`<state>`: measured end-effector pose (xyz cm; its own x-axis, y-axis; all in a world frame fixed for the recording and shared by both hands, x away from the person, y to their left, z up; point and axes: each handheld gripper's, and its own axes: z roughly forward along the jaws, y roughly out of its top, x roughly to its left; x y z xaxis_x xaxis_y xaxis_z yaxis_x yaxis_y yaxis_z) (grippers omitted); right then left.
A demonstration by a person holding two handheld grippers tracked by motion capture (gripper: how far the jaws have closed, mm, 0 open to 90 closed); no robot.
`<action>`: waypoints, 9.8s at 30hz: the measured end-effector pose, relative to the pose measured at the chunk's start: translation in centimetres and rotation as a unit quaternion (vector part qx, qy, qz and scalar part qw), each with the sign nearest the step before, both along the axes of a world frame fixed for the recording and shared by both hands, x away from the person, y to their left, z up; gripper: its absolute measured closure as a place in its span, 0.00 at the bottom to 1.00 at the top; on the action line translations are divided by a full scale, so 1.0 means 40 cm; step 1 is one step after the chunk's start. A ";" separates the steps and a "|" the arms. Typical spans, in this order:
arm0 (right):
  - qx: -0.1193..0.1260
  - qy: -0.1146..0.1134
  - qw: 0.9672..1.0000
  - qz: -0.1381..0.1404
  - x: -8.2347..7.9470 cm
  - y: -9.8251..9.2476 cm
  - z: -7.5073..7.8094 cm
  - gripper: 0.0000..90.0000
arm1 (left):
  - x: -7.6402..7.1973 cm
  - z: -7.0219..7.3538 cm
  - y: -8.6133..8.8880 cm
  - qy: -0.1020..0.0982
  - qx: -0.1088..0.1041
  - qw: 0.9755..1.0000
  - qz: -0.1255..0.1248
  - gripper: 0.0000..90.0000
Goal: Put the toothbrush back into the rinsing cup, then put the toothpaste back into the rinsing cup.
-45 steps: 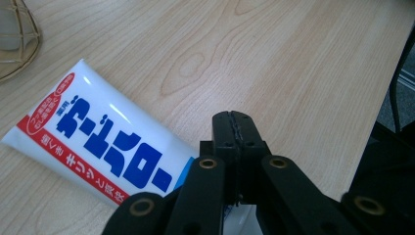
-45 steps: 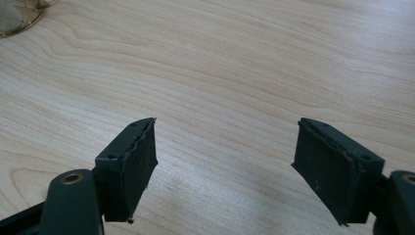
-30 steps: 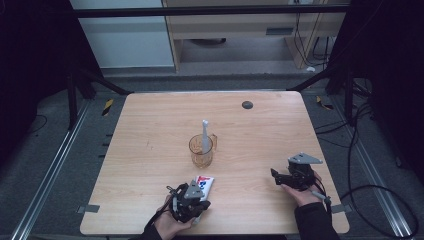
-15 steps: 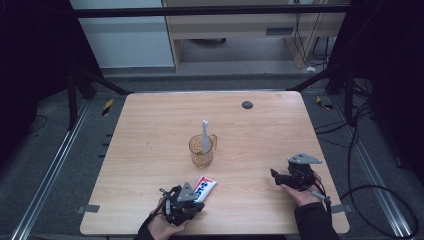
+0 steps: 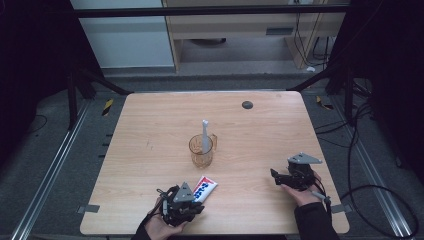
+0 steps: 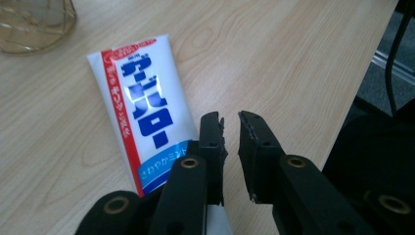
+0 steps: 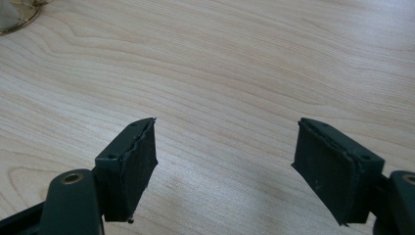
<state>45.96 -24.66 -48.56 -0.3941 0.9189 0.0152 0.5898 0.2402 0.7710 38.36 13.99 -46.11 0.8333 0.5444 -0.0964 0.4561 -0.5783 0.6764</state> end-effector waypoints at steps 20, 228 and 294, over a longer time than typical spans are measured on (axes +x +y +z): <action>-0.003 -0.001 1.000 -0.004 0.004 -0.008 0.003 0.26 | 0.051 0.060 0.059 -0.019 0.002 0.998 0.063 0.65; -0.020 -0.024 0.999 -0.018 0.016 -0.021 -0.016 0.19 | 0.402 0.153 -0.042 -0.189 -0.186 0.937 0.228 0.76; -0.026 -0.023 0.999 -0.021 0.004 -0.021 -0.014 0.16 | 0.180 0.048 0.195 -0.137 -0.060 0.972 0.179 0.35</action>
<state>46.11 -25.49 -49.11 -0.3552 0.9335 -0.0497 0.5648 0.2566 0.7843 45.55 21.78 -44.17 0.5963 0.8025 0.0229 0.4061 -0.3261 0.8536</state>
